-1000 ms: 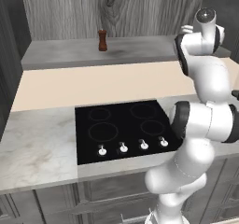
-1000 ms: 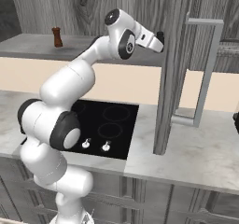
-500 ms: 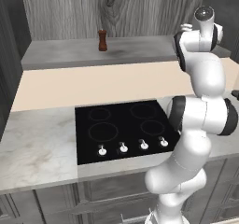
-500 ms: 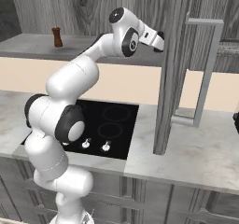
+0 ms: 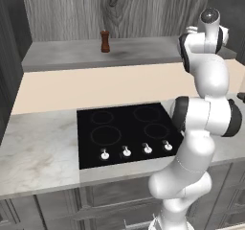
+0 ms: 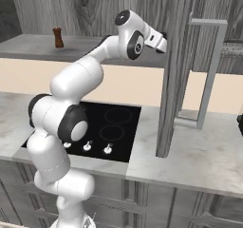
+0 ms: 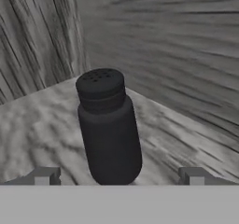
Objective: Take 2 condiments from the cabinet and move them on the counter near the stove.Make sure the condiments are lined up with each other, next to each other.
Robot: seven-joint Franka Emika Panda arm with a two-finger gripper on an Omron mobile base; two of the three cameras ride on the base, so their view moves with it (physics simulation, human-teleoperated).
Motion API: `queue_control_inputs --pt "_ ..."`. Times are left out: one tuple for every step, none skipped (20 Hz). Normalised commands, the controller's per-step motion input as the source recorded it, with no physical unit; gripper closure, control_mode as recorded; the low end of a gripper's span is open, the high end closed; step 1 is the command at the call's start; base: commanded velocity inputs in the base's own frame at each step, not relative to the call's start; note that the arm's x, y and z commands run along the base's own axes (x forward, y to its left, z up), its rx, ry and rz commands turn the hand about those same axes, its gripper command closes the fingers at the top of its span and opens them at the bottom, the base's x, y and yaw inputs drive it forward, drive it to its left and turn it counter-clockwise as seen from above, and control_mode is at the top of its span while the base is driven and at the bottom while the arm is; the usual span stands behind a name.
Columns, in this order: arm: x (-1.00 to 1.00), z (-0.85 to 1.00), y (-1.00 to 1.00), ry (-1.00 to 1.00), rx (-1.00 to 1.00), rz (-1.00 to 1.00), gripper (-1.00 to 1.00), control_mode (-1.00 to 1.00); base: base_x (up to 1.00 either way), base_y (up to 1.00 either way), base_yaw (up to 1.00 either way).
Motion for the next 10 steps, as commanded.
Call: queue_control_inputs --pt "0.09 -0.05 -0.09 0.00 0.00 0.00 -1.00 -1.00 0.00 0.00 0.00" --pt "0.11 -0.01 -0.09 0.00 0.00 0.00 -1.00 -1.00 0.00 0.00 0.00" --pt "0.11 -0.01 -0.11 0.00 0.00 0.00 -1.00 -1.00 0.00 0.00 0.00" --pt "0.10 0.00 -0.11 0.00 0.00 0.00 -1.00 -1.00 0.00 0.00 0.00" --pt "0.09 0.00 -0.11 0.00 0.00 0.00 -1.00 -1.00 0.00 0.00 0.00" --pt "0.08 0.00 -0.12 0.00 0.00 0.00 -1.00 -1.00 0.00 0.00 0.00" --pt "0.06 0.00 -0.14 0.00 0.00 0.00 -1.00 -1.00 0.00 0.00 0.00" --pt "0.07 0.00 -0.14 0.00 0.00 0.00 -1.00 -1.00 0.00 0.00 0.00" --pt "0.09 0.00 -0.13 0.00 0.00 0.00 -1.00 -1.00 0.00 0.00 0.00" --pt "0.09 0.00 -0.11 0.00 0.00 0.00 -1.00 -1.00 0.00 0.00 0.00"
